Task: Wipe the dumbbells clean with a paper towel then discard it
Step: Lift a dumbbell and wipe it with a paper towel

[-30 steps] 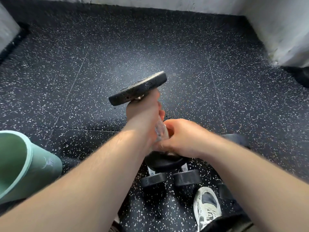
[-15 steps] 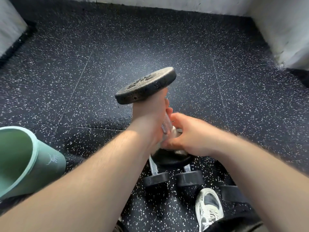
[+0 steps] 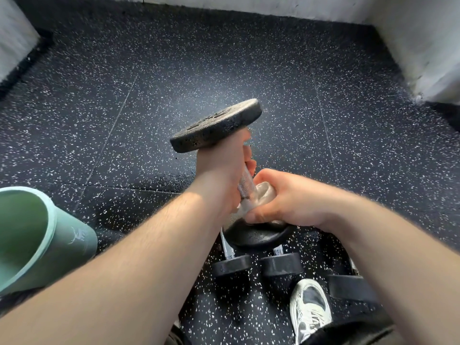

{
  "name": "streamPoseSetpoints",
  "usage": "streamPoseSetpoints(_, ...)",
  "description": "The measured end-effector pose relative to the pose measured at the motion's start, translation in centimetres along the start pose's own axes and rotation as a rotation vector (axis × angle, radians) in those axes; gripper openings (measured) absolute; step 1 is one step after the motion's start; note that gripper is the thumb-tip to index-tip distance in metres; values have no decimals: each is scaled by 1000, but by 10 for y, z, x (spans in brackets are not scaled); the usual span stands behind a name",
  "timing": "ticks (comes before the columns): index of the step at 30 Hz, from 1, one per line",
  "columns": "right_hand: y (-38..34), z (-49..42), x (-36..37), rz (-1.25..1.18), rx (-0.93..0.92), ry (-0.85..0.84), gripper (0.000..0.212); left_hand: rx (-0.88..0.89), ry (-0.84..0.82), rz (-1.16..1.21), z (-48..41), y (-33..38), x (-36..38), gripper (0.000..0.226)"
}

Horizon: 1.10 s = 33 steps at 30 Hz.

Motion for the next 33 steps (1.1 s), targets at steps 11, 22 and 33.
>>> streamPoseSetpoints(11,-5,1,3,119,19,-95,27,-17,3,-11,0,-2,-1,23)
streamPoseSetpoints(22,-14,1,12,205,103,54,36,7,-131,-21,3,-3,4,29)
streamPoseSetpoints(33,0,0,4,114,-36,-278,46,104,-645,-104,13,-13,17,20)
Point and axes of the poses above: each hand's wrist, its own z-axis away from the middle knuckle, its own x-axis out of the palm, y = z × x, the point moved 3 cm from there along -z, towards the middle knuckle, and after that the axes turned 12 degrees about -y, right-handed, at the moved point
